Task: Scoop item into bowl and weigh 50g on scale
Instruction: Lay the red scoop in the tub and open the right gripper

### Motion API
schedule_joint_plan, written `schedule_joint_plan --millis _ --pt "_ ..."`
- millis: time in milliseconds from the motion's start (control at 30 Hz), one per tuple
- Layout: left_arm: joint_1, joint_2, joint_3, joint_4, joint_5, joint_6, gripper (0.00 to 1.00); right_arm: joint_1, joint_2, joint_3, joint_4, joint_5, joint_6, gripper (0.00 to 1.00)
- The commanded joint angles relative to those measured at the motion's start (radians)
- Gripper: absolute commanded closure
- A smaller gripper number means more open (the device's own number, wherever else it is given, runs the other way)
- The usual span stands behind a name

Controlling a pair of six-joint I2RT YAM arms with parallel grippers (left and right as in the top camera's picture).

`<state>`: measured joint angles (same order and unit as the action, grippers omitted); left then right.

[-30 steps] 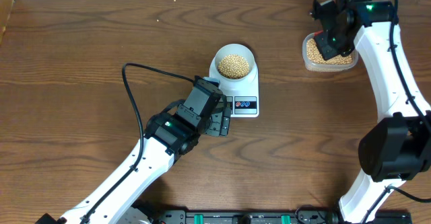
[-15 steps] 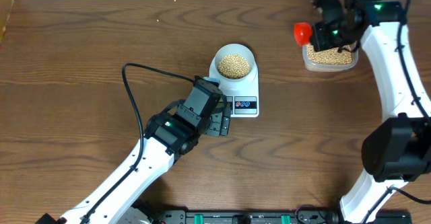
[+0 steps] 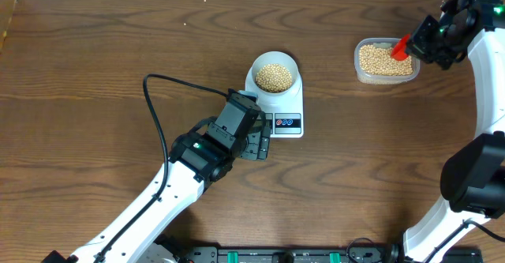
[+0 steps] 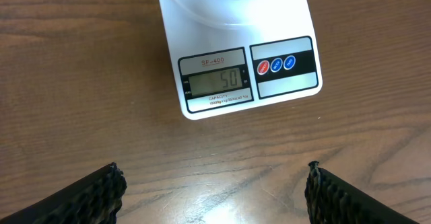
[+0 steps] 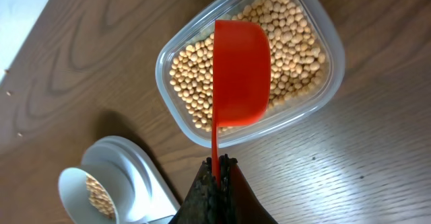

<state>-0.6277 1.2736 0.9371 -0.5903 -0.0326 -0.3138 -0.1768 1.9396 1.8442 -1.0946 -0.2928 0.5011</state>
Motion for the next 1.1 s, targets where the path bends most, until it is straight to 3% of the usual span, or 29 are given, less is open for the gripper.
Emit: schedule_joint_plan --millis 0,333,600,1067 --pt "0.003 0.0 0.0 0.001 -0.009 0.006 0.12 0.006 -0.037 -0.011 0.003 0.011 0.117 0.99" --pt "0.003 0.0 0.0 0.001 -0.009 0.006 0.12 0.006 -0.037 -0.097 0.014 0.014 0.202 0.98" --pt "0.003 0.0 0.0 0.001 -0.009 0.006 0.12 0.006 -0.037 -0.108 -0.008 0.013 0.201 0.57" --pt "0.003 0.0 0.0 0.002 -0.009 0.006 0.12 0.006 -0.037 -0.108 0.016 0.019 0.192 0.29"
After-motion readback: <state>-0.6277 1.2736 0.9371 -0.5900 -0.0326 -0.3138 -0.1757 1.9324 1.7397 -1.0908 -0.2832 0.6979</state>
